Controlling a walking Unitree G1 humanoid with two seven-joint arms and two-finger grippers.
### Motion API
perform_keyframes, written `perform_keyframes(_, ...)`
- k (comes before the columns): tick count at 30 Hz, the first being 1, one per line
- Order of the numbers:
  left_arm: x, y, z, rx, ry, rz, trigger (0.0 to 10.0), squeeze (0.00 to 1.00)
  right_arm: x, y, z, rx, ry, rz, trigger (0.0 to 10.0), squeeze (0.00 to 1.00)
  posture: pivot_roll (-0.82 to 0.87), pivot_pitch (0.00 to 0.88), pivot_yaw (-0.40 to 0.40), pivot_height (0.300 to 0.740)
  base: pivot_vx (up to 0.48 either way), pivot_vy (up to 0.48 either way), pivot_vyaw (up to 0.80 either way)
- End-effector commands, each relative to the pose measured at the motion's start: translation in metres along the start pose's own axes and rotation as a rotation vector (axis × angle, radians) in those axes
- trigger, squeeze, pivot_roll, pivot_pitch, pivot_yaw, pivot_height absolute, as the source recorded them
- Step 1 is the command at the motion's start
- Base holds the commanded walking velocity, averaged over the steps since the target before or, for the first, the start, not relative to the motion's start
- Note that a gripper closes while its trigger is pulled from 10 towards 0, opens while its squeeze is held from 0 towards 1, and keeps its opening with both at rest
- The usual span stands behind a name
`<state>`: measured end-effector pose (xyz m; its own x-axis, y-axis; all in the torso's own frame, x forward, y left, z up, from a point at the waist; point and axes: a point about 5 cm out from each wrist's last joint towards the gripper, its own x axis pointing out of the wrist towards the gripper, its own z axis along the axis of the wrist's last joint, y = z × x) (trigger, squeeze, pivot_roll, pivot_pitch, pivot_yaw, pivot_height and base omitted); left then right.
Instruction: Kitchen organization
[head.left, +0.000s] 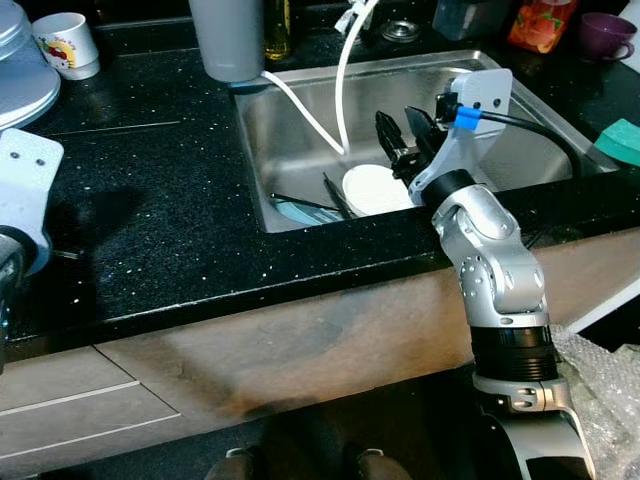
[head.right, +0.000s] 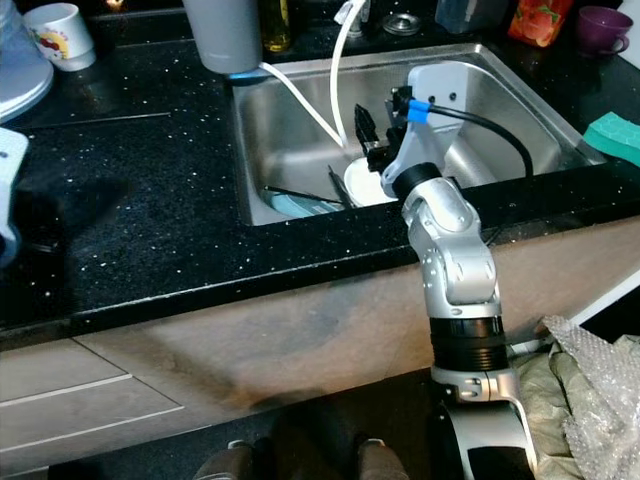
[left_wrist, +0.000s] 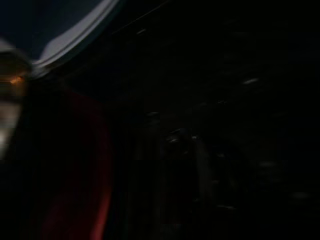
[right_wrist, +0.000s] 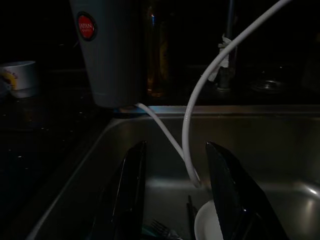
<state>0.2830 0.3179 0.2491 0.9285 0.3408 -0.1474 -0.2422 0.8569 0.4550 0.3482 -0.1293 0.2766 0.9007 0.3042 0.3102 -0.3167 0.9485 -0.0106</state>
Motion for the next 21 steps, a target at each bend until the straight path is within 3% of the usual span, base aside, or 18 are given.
perform_keyframes(1, -0.001, 0.012, -0.009, 0.018, 0.051, 0.063, 10.0, 1.00, 0.000, -0.002, -0.003, 0.011, 0.006, -0.004, 10.0, 0.00, 0.06, 0.161, -0.008, 0.740, 0.000, 0.000, 0.00)
perform_keyframes(2, -0.001, 0.012, -0.009, 0.018, 0.051, 0.063, 10.0, 1.00, 0.000, -0.002, -0.003, 0.011, 0.006, -0.004, 10.0, 0.00, 0.06, 0.161, -0.008, 0.740, 0.000, 0.000, 0.00)
perform_keyframes(3, -0.001, 0.014, -0.009, 0.026, 0.054, 0.079, 10.0, 0.62, 0.000, -0.002, -0.003, 0.012, 0.006, -0.004, 10.0, 0.00, 0.06, 0.160, -0.008, 0.740, 0.000, 0.000, 0.00)
perform_keyframes(4, -0.001, 0.016, -0.010, 0.032, 0.054, 0.090, 10.0, 0.00, 0.000, -0.002, -0.003, 0.013, 0.006, -0.004, 10.0, 0.00, 0.06, 0.161, -0.009, 0.740, 0.000, 0.000, 0.00)
perform_keyframes(14, 0.000, 0.021, -0.009, 0.059, 0.050, 0.140, 10.0, 0.00, 0.001, -0.001, -0.003, 0.016, 0.005, -0.004, 10.0, 0.00, 0.06, 0.161, -0.007, 0.740, 0.000, 0.000, 0.00)
perform_keyframes(21, 0.000, 0.027, -0.016, 0.055, 0.107, 0.179, 10.0, 0.00, 0.000, -0.002, -0.004, 0.016, 0.007, -0.006, 10.0, 0.00, 0.06, 0.162, -0.004, 0.740, 0.000, 0.000, 0.00)
